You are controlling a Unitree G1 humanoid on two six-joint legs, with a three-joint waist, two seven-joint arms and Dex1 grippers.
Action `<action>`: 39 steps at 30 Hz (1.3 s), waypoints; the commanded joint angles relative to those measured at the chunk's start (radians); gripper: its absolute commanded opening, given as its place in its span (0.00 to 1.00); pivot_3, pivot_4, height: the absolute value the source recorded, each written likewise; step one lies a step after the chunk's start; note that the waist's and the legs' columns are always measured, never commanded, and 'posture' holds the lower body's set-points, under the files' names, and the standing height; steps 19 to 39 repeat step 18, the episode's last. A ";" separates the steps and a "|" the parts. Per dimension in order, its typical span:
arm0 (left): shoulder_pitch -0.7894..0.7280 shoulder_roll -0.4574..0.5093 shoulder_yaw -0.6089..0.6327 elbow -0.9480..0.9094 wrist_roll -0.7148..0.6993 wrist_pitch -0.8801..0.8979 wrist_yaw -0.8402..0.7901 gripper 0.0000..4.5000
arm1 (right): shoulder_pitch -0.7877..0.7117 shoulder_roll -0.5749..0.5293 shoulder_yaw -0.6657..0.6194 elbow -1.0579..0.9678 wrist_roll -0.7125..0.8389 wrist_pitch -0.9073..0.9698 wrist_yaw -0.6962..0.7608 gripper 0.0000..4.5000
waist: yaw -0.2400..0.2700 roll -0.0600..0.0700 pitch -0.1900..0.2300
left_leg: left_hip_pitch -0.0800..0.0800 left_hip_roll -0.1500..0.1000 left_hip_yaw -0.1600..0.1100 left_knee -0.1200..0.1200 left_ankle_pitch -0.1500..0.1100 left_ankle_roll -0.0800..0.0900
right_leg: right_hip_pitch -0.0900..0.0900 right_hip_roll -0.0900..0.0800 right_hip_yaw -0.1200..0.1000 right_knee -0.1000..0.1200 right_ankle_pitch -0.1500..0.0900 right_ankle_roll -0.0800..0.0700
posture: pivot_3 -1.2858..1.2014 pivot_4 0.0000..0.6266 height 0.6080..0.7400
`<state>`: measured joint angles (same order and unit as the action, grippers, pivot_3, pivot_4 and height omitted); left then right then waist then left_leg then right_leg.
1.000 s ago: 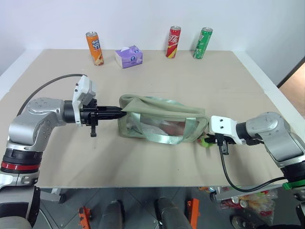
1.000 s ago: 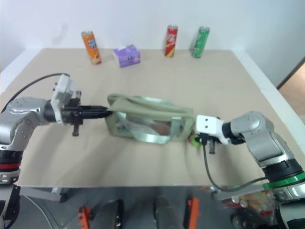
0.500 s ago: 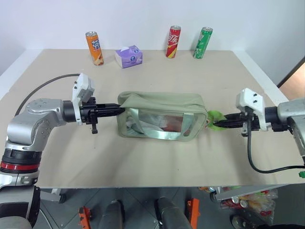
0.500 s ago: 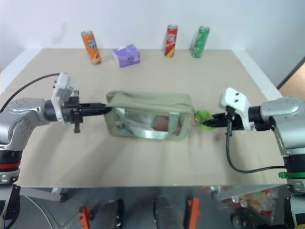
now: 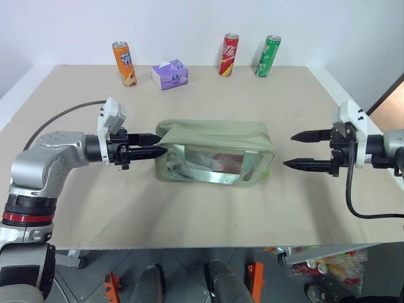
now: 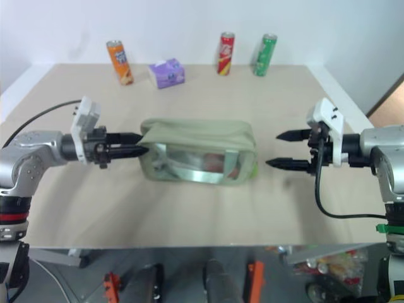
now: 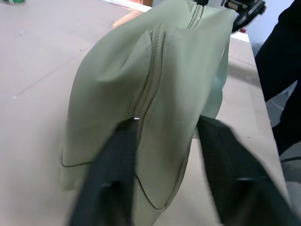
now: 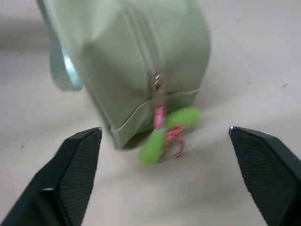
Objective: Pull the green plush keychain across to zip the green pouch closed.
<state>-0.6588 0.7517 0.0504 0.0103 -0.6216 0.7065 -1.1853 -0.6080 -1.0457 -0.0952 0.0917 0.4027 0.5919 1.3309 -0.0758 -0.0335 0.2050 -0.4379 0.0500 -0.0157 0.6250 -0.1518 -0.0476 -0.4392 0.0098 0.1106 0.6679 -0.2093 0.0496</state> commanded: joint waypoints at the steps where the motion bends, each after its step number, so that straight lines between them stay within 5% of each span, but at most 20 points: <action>1: 0.004 0.042 0.083 -0.024 -0.041 0.018 0.001 0.85 | -0.021 -0.032 -0.061 -0.032 0.032 0.017 -0.013 1.00 | -0.001 0.000 0.000 | 0.000 0.000 0.000 0.000 0.000 0.000 | 0.000 0.000 0.000 0.000 0.000 0.000 | 0.52 0.24 1.00; 3: 0.020 0.057 0.115 -0.040 -0.069 0.042 0.006 0.99 | -0.013 -0.037 -0.070 -0.037 0.039 0.025 -0.021 1.00 | -0.001 0.000 0.000 | 0.000 0.000 0.000 -0.001 0.000 0.000 | -0.001 0.000 0.000 0.000 0.000 0.000 | 0.52 0.24 1.00; 18: 0.370 0.096 0.384 -0.160 -0.152 0.080 0.148 0.99 | 0.195 -0.039 -0.340 -0.222 0.210 0.206 -0.146 1.00 | 0.000 0.000 0.000 | 0.001 0.000 0.001 -0.002 0.000 0.000 | -0.001 0.000 0.000 0.000 0.000 -0.001 | 0.52 0.24 1.00; 39: 0.370 0.096 0.384 -0.160 -0.152 0.080 0.148 0.99 | 0.195 -0.039 -0.340 -0.222 0.210 0.206 -0.146 1.00 | 0.000 0.000 0.000 | 0.001 0.000 0.001 -0.002 0.000 0.000 | -0.001 0.000 0.000 0.000 0.000 -0.001 | 0.52 0.24 1.00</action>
